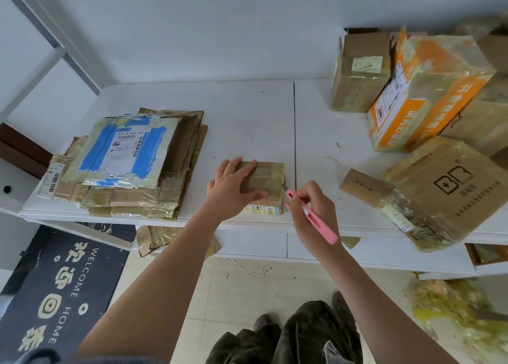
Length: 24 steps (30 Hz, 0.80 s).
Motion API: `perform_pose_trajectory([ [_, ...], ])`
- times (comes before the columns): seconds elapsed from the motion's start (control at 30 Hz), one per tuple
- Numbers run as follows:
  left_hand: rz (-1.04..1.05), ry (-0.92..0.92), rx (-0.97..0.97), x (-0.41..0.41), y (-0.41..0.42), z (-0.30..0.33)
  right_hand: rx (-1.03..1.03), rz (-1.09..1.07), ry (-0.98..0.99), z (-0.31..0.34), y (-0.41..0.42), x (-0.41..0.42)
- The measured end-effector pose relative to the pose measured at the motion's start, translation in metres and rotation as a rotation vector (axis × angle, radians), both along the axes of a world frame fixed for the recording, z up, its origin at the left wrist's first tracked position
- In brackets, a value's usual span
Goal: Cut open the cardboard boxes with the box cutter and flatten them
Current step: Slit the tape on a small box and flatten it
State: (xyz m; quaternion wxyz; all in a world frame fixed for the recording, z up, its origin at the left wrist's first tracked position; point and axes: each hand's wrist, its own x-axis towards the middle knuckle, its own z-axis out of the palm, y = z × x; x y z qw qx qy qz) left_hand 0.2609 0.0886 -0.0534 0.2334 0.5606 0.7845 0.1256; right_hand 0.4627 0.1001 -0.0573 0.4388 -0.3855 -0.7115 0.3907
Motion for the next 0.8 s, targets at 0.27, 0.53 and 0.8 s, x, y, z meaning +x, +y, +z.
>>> perform_pose_trajectory([
  [0.27,0.006,-0.001,-0.005,0.002,-0.001,0.002,0.005,0.141,-0.04,0.003,-0.004,0.013],
  [0.53,0.203,0.239,-0.102,0.008,0.004,0.026,0.0,-0.052,0.071,0.007,0.006,0.023],
  [0.8,0.383,0.092,-0.169,0.014,0.014,0.039,-0.174,-0.115,0.148,-0.001,0.005,0.017],
])
